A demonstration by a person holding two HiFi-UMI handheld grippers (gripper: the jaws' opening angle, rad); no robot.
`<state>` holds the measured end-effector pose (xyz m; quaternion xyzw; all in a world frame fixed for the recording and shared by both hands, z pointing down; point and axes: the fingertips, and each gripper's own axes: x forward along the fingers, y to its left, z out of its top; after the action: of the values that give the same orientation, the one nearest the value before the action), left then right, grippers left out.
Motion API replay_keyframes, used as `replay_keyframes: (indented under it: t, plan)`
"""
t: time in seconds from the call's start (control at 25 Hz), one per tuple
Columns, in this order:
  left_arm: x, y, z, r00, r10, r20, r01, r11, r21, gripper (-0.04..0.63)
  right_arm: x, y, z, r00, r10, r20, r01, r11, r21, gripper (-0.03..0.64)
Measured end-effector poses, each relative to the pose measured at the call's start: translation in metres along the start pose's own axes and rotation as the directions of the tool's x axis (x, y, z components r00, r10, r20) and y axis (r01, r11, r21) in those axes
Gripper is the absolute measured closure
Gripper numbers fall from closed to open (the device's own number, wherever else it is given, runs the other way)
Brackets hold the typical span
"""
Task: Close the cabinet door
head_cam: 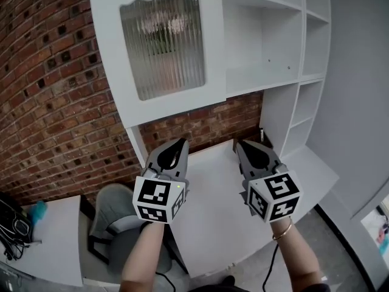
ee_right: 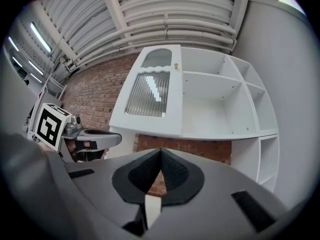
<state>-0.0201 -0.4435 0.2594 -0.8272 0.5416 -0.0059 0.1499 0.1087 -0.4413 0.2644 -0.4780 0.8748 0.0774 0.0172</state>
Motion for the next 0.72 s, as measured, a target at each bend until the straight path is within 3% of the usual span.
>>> replay_keyframes:
  t: [0.2, 0.72]
  plan:
    - [-0.026, 0.003, -0.032, 0.999, -0.005, -0.036, 0.003, 0.998, -0.056, 0.581, -0.015, 0.014, -0.026, 0.999, -0.019, -0.041, 0.021, 0.999, 0.040, 0.617]
    - [-0.089, -0.011, -0.094, 0.990, -0.069, -0.123, 0.055, 0.991, -0.119, 0.581, -0.058, 0.060, -0.091, 0.986, -0.063, -0.153, 0.084, 0.988, 0.132, 0.617]
